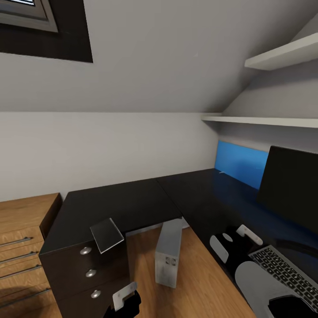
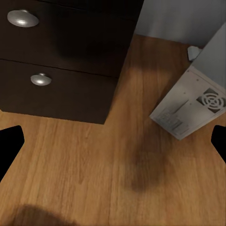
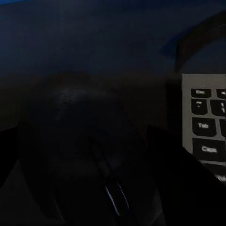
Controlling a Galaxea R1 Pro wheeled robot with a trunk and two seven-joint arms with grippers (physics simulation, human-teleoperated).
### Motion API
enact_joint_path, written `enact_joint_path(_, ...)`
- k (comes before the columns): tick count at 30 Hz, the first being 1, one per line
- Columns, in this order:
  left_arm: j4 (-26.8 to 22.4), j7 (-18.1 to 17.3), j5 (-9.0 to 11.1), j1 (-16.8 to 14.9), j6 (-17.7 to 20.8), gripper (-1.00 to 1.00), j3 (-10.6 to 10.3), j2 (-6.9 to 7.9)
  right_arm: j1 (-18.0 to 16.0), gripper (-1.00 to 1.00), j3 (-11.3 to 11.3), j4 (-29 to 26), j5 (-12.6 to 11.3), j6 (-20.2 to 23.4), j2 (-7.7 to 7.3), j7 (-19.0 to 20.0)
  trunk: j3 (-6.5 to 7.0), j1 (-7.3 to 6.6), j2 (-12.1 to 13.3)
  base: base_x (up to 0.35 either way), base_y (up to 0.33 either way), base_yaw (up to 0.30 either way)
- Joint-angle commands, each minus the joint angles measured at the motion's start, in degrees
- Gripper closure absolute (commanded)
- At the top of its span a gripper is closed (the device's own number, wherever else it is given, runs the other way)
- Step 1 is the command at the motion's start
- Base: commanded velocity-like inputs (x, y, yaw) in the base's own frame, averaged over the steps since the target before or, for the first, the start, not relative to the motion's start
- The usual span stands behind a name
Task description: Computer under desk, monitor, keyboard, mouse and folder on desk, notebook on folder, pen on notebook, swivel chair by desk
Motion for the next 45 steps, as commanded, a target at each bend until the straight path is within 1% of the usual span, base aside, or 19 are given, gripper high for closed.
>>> enact_joint_path(1,-0.03,0.17,0.6,-0.08,-0.58,-1.0,-0.18,0.03,-0.05,1.0,0.5,-0.04,-0.53,-0.24,-0.08,-0.35,-0.25,0.22,-0.45,0.0,0.0,0.0)
enact_joint_path(5,-0.03,0.17,0.6,-0.08,-0.58,-1.0,-0.18,0.0,-0.05,1.0,0.5,-0.04,-0.52,-0.24,-0.08,-0.34,-0.97,1.1,-2.06,0.0,0.0,0.0)
enact_joint_path(15,0.03,-0.02,0.63,-0.08,-0.45,-1.0,-0.17,0.16,-0.05,1.0,0.57,-0.04,-0.52,-0.24,-0.07,-0.14,-0.97,1.1,-2.06,0.0,0.0,0.0)
enact_joint_path(22,0.06,-0.09,0.59,-0.08,-0.41,-1.0,-0.18,0.25,-0.05,1.0,0.6,-0.02,-0.52,-0.24,0.0,-0.08,-0.97,1.1,-2.06,0.153,0.0,0.0)
enact_joint_path(29,0.02,-0.02,0.52,-0.08,-0.46,-1.0,-0.18,0.16,-0.05,1.0,0.6,-0.04,-0.52,-0.24,-0.1,0.01,-0.97,1.1,-2.06,0.023,0.0,0.0)
enact_joint_path(40,-0.11,0.0,0.52,-0.08,-0.54,-1.0,-0.18,0.08,-0.05,1.0,0.51,-0.04,-0.51,-0.24,-0.41,0.01,-2.94,3.52,-6.47,0.0,0.0,0.0)
enact_joint_path(45,-0.12,0.0,0.52,-0.08,-0.52,-1.0,-0.18,0.08,-0.05,1.0,0.51,-0.04,-0.52,-0.24,-0.45,0.01,-2.94,3.52,-6.47,0.0,0.0,0.0)
